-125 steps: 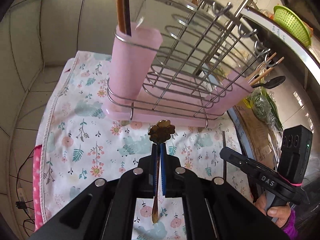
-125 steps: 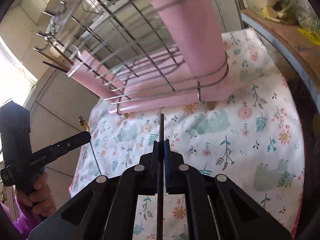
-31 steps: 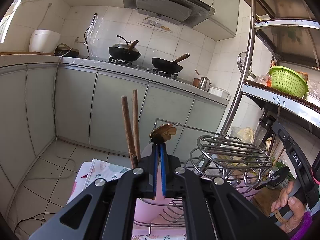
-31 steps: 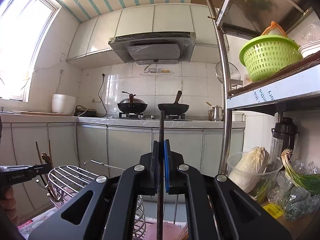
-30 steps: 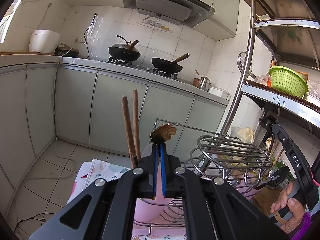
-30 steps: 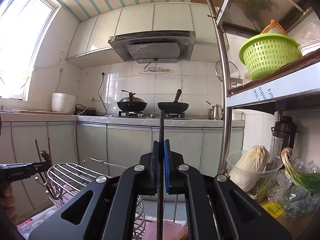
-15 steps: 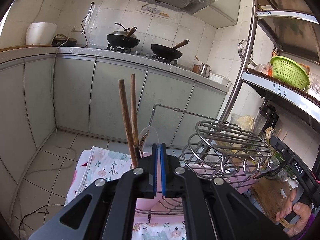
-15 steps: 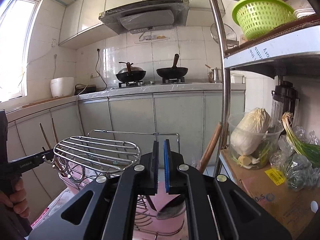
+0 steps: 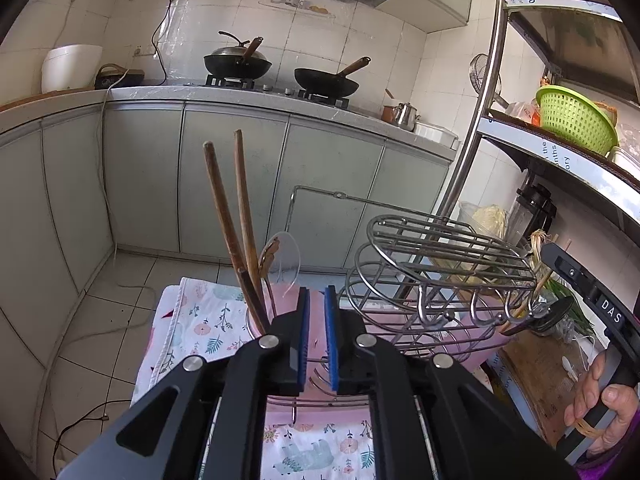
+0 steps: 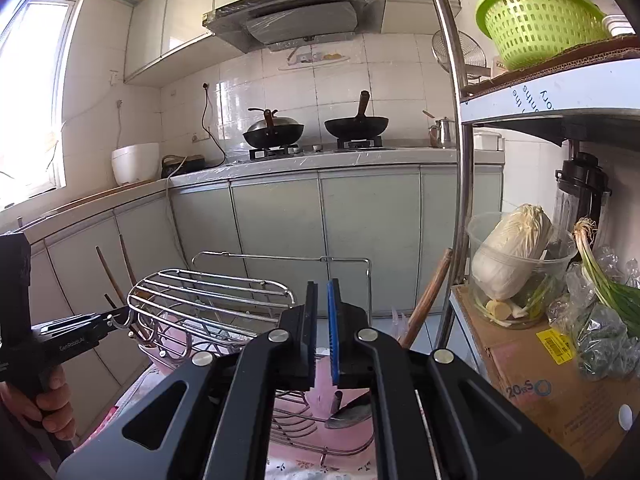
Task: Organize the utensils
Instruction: 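Open both grippers and pull them back from the pink cups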
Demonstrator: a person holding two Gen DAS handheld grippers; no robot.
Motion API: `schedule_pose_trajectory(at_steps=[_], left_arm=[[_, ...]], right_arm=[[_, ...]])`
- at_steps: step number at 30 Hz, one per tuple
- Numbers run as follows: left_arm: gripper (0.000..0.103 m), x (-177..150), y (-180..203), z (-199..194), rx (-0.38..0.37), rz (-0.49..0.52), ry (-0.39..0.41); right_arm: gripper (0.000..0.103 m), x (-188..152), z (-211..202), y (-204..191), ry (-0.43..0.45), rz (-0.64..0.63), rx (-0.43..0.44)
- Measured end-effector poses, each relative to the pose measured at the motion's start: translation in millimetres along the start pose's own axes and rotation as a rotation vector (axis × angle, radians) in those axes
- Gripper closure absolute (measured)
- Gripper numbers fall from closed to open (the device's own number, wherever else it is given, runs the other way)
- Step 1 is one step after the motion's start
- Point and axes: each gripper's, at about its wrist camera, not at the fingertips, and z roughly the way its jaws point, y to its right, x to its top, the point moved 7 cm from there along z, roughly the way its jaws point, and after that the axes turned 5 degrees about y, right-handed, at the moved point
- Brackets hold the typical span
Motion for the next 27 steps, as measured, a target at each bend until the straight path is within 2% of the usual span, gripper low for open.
schedule_pose_trajectory(at_steps=[3,9,11,13,15,21,27], left_arm=[[0.074,-2.0,2.1,-2.7,0.004,0.002,-0.012],[0.063,-4.4,9.2,-11.5,0.02,0.011,-0.019],[0.061,-6.6,12.3,-14.6,0.022,0.011,-0.023],[0.059,-9.6,15.3,-17.9,0.027,0.017,-0.028],[0.058,-12.3,19.8,-20.6,0.035,0.037,-0.032],[0.053,-23.1,30.1,-23.8,0.058,0.058,-0.075],[0.052,-35.0,35.0,-27.8,0.069,0.059,-0.097]], right_arm=[[0.098,0.2,-3.2,-1.8,-0.013,0.008,0.012],[0.097,-6.4,-14.0,-5.9,-0.044,0.034,0.038],[0.092,-9.2,-18.3,-8.6,-0.051,0.042,0.051],[0.069,-13.2,-24.3,-13.3,-0.056,0.049,0.068],[0.06,-16.5,-30.2,-19.1,-0.057,0.046,0.087],[0.05,-31.2,-46.0,-41.2,-0.08,-0.007,0.117],[0.048,-52.3,-50.0,-48.6,-0.144,0.001,0.126]])
